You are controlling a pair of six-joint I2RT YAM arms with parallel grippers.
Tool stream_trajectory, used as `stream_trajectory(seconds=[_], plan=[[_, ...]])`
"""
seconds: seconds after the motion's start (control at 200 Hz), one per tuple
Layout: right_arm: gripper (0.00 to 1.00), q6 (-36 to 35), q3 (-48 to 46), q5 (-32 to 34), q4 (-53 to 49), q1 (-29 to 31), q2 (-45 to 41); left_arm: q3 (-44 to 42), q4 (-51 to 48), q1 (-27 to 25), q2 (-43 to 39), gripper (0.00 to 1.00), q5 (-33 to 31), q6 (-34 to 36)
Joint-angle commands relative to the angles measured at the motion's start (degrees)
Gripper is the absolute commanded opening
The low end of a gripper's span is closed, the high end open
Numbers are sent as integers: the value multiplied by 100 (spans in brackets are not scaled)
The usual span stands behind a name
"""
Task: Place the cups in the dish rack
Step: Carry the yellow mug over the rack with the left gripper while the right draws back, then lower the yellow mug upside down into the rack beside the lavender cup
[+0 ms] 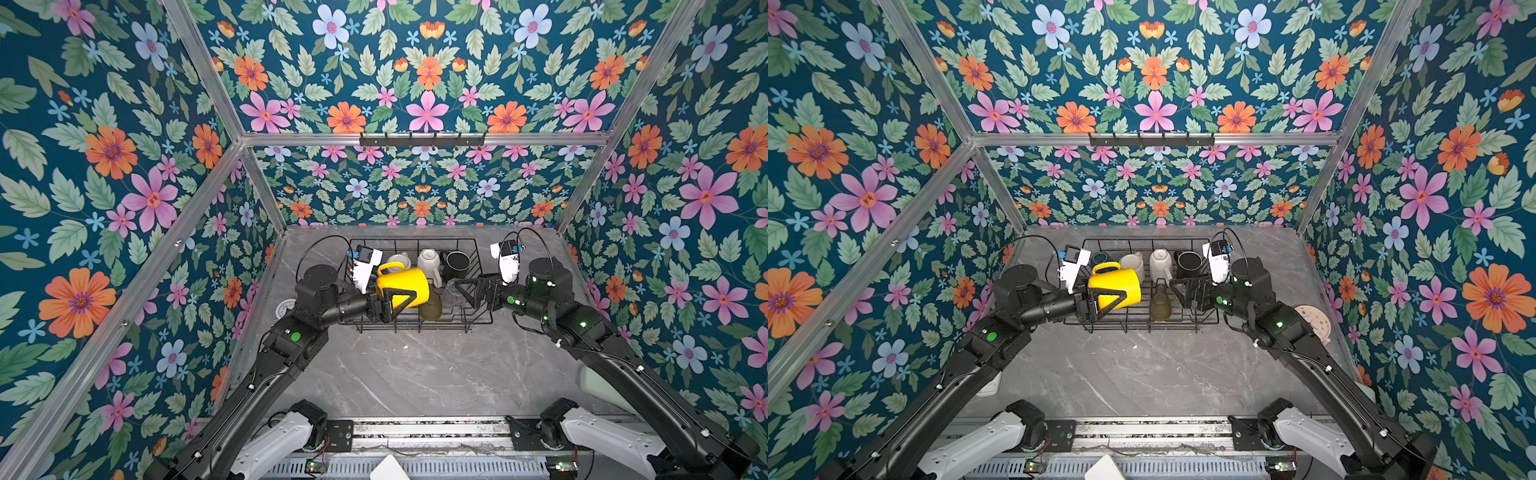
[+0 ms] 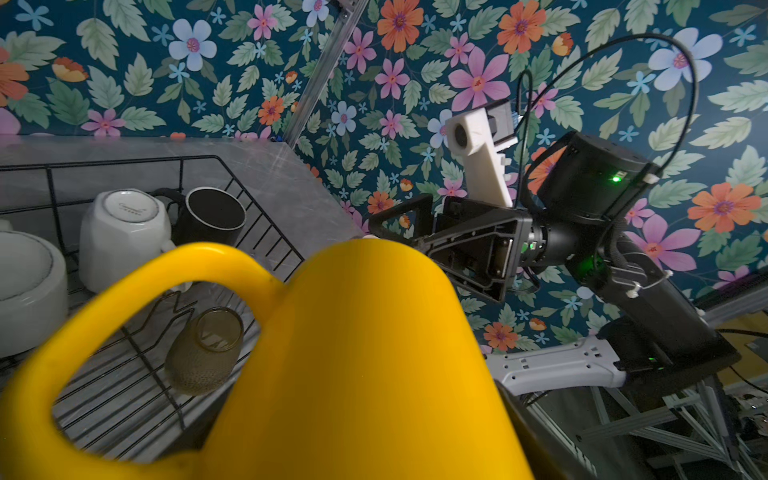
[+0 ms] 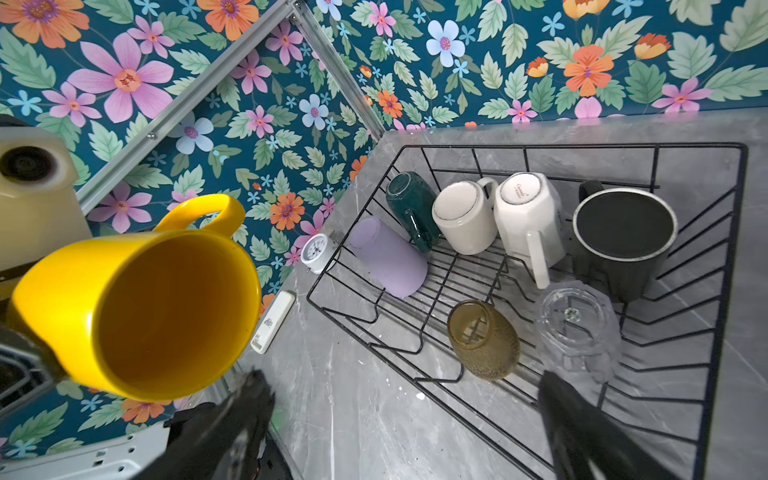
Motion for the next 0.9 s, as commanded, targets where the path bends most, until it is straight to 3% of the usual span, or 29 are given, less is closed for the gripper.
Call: stream_trajectory(seconds=[0.0, 0.46, 0.895], plan=[[99, -14, -6, 192, -75, -2, -9, 294, -411, 2, 134, 0, -579, 347], [99, 119, 70, 613, -559, -126, 70, 1859, -2548, -39, 1791, 0, -2091, 887], [99, 116, 2, 625, -590, -158, 62, 3272, -4170, -771, 3439, 0, -3991, 1222]])
